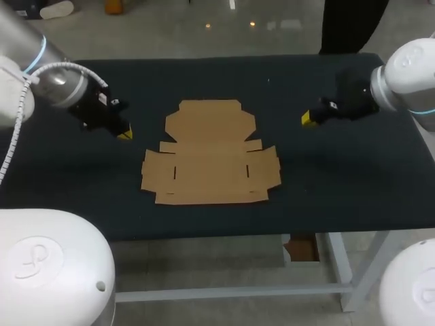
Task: Assemble the packaging by folding the flat box into shape, placing the metal phone stand inside, and closing the box properly
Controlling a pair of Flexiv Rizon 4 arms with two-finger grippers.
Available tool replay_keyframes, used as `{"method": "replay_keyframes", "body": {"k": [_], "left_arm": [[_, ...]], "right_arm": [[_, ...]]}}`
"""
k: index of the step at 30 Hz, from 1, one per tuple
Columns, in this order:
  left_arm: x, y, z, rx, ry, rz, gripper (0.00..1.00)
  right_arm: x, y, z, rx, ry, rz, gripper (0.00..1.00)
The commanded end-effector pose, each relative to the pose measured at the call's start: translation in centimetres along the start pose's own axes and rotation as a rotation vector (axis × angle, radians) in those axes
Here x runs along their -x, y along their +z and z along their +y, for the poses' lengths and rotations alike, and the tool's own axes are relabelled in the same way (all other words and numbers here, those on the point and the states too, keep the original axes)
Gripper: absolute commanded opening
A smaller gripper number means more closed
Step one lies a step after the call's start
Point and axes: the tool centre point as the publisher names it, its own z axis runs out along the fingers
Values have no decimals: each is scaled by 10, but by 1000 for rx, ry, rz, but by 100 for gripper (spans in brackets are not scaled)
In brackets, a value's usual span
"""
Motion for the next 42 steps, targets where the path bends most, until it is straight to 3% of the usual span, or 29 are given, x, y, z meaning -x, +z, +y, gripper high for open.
{"method": "replay_keyframes", "body": {"k": [1,10,22,32,36,42], "left_arm": [[0,-1,0,3,0,-3,0],[0,0,-3,-7,-12,-6,0],[-1,25,-7,-9,131,14,0],[-5,48,-12,5,154,12,0],[-5,51,-13,6,150,9,0],[-5,51,-13,6,150,9,0]], "right_arm": [[0,-2,-1,1,0,3,0],[1,4,2,-29,-28,10,0],[8,32,-1,-79,-87,43,0],[13,60,-7,-119,-113,76,0],[16,68,-5,-112,-43,72,0],[16,68,-5,-112,-43,72,0]]}}
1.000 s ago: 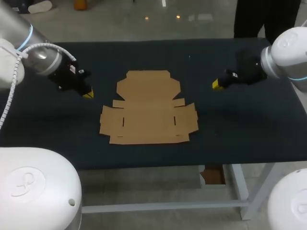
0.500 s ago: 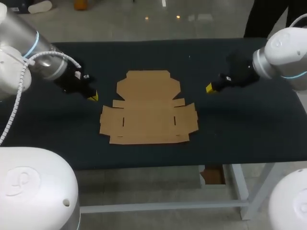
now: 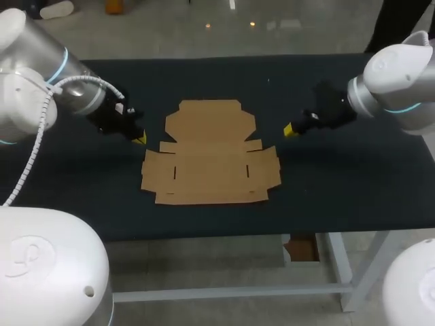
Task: Assemble the packaging by folding the flat box into shape, placing the metal phone stand inside, and closing the box properly
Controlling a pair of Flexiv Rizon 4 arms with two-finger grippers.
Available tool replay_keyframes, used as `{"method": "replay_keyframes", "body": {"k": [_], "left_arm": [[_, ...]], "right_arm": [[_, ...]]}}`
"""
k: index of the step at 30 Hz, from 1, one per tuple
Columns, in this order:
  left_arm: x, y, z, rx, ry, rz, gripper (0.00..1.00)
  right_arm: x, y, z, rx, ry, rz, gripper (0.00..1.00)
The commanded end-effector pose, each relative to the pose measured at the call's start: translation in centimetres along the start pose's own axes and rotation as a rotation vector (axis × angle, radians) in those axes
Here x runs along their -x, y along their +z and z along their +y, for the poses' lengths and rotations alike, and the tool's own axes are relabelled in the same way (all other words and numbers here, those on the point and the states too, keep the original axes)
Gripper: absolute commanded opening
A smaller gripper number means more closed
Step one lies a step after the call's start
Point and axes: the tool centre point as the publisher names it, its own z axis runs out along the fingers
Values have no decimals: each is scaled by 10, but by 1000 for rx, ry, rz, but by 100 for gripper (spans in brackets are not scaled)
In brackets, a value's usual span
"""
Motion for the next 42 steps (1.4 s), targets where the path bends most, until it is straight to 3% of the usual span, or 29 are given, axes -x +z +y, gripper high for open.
{"method": "replay_keyframes", "body": {"k": [1,6,12,20,31,42], "left_arm": [[0,0,-1,2,0,-2,0],[0,0,-1,2,0,-2,0],[2,9,-6,9,12,22,0],[4,17,-14,24,31,40,0],[7,37,-23,32,43,96,0],[14,53,-25,28,11,96,0]], "right_arm": [[1,1,2,-5,0,8,0],[1,1,2,-5,0,8,0],[6,20,10,24,68,-59,0],[3,38,14,15,69,-72,0],[13,50,14,11,90,-62,0],[21,63,16,-1,104,-26,0]]}}
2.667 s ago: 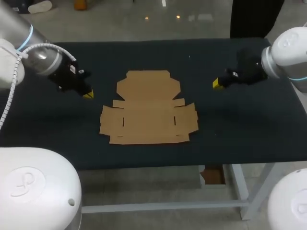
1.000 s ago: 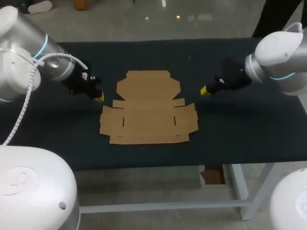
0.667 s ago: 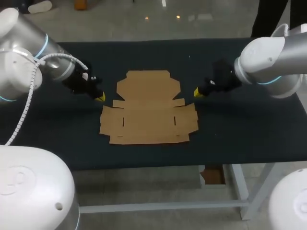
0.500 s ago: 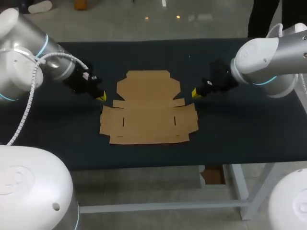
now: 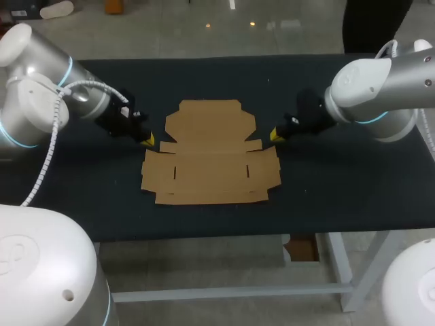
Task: Assemble the packaging by folding the flat box into shape, placing the metal phone stand inside, and closing the box properly
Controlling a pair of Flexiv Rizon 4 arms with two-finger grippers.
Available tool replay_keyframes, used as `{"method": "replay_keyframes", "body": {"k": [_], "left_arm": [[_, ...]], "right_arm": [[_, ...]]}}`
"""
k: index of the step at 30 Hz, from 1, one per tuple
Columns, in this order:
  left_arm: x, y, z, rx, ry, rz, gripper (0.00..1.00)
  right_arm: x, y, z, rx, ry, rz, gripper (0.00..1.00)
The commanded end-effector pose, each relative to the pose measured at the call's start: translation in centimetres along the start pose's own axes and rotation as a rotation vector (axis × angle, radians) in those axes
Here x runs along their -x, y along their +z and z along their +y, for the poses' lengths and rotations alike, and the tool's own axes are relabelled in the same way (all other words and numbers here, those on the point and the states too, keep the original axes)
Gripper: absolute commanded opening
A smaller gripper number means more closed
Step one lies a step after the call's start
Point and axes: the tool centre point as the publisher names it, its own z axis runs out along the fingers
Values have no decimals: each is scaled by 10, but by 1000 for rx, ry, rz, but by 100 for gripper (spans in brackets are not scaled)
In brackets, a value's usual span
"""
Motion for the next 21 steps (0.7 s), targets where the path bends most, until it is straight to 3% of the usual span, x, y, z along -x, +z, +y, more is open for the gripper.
{"method": "replay_keyframes", "body": {"k": [1,21], "left_arm": [[3,4,-1,3,-3,3,0],[6,12,-2,19,-7,16,0]], "right_arm": [[5,9,4,-13,-7,37,0],[8,30,-4,-43,11,90,0]]}}
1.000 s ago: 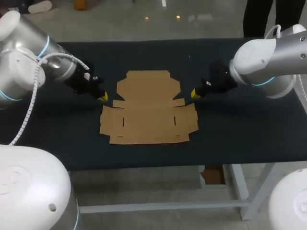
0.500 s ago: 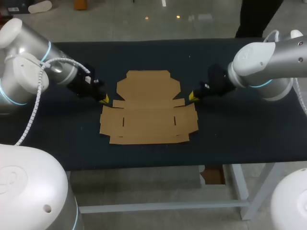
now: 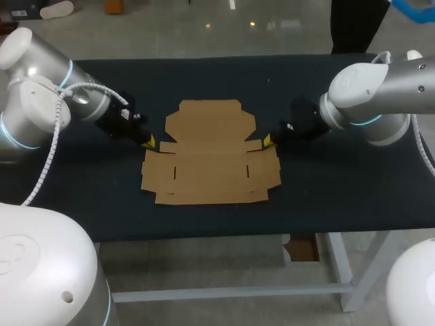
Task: Assemble the packaging by folding the flat box into shape, placing the metal phone stand inside, and closing the box properly
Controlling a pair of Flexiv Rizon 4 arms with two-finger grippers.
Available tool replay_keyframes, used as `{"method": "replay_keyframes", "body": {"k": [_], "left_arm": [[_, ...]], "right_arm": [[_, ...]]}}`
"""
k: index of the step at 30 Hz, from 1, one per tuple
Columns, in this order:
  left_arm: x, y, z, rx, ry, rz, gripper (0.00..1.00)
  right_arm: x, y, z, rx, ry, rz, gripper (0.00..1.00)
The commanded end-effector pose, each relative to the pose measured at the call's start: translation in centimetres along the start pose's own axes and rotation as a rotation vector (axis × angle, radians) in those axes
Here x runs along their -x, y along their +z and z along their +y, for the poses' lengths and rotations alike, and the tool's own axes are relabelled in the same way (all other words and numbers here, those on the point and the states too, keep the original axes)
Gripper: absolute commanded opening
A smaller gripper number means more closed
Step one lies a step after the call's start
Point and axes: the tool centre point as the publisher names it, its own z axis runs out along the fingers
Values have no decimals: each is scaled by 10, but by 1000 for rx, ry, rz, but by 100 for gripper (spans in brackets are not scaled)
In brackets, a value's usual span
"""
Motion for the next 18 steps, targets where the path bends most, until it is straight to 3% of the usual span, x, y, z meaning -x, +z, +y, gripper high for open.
{"method": "replay_keyframes", "body": {"k": [1,18], "left_arm": [[2,5,-3,9,0,3,0],[4,14,-3,34,27,21,0]], "right_arm": [[5,3,2,-8,-1,27,0],[6,10,2,-8,10,43,0]]}}
